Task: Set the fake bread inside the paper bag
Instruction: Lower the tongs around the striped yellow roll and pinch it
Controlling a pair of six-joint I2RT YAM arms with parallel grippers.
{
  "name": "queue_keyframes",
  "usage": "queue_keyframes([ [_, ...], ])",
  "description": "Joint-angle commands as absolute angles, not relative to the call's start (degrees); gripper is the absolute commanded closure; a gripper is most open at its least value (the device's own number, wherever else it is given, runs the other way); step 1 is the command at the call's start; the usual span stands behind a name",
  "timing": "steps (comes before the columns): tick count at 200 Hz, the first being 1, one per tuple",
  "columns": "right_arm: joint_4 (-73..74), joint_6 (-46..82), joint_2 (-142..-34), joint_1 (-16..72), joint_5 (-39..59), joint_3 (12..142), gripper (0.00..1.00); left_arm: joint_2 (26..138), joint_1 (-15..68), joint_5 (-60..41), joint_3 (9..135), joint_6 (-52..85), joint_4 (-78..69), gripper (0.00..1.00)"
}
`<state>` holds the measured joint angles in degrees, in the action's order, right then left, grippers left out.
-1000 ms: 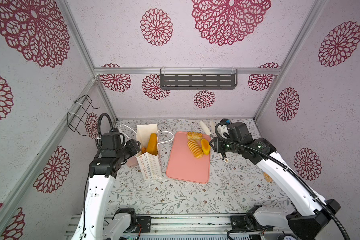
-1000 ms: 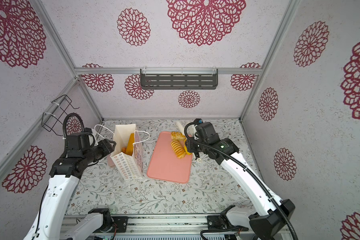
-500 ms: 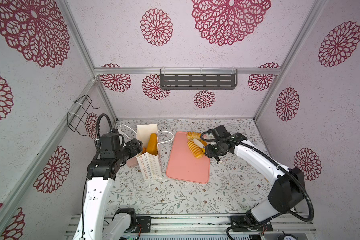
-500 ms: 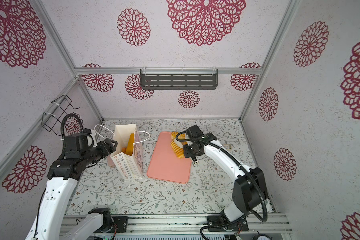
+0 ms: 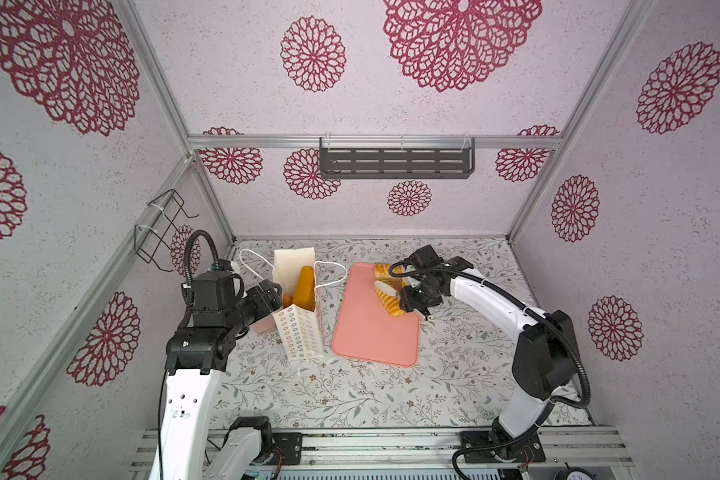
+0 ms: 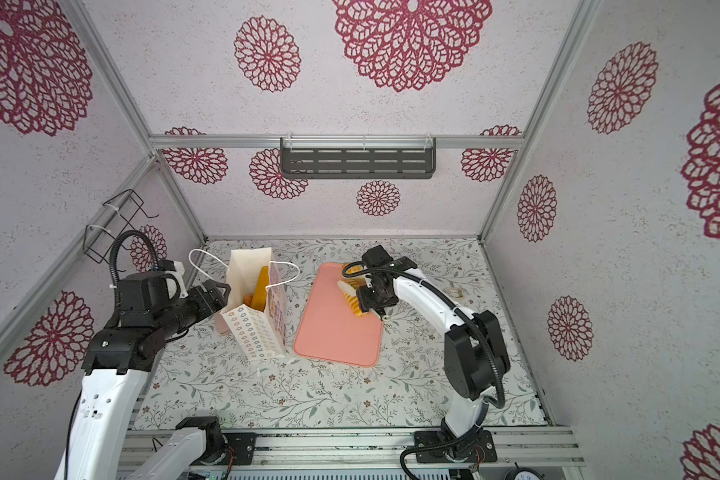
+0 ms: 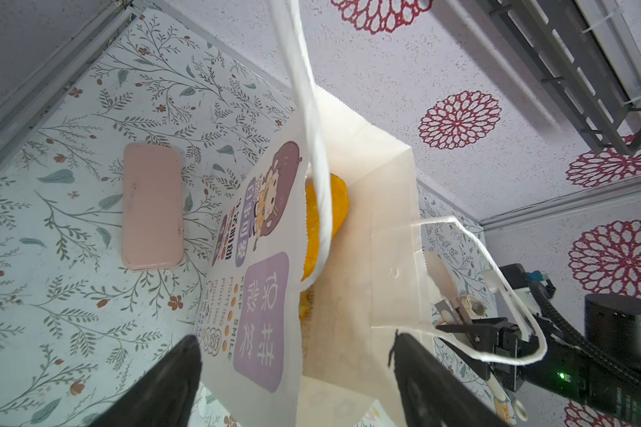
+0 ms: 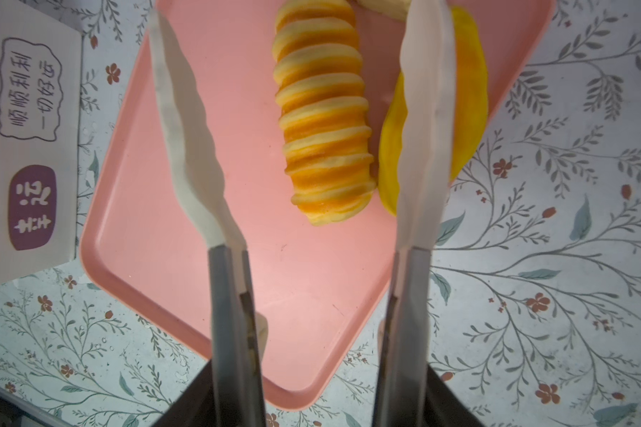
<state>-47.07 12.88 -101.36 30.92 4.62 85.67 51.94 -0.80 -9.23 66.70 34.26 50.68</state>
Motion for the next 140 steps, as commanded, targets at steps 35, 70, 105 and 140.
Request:
queue_keyframes([
  [35, -50.08, 11.16, -103.33, 32.36, 2.19, 89.07, 0.36, 51.41, -1.23, -8.34, 66.37, 33.73, 50.0, 0.15],
  [70, -51.02, 11.16, -104.86, 32.87, 1.43, 89.98, 0.36, 51.68, -1.36, -8.79, 65.66, 33.83, 49.14, 0.15],
  [105, -51.58, 11.16, -106.46, 33.12, 1.24, 90.67, 0.35, 51.35, -1.66, -8.88, 65.17, 33.62, 48.96, 0.15],
  [140, -52.25, 11.14, -107.82, 33.45, 1.04, 91.77, 0.36, 50.81, -1.97, -9.11, 64.78, 33.54, 48.98, 0.15],
])
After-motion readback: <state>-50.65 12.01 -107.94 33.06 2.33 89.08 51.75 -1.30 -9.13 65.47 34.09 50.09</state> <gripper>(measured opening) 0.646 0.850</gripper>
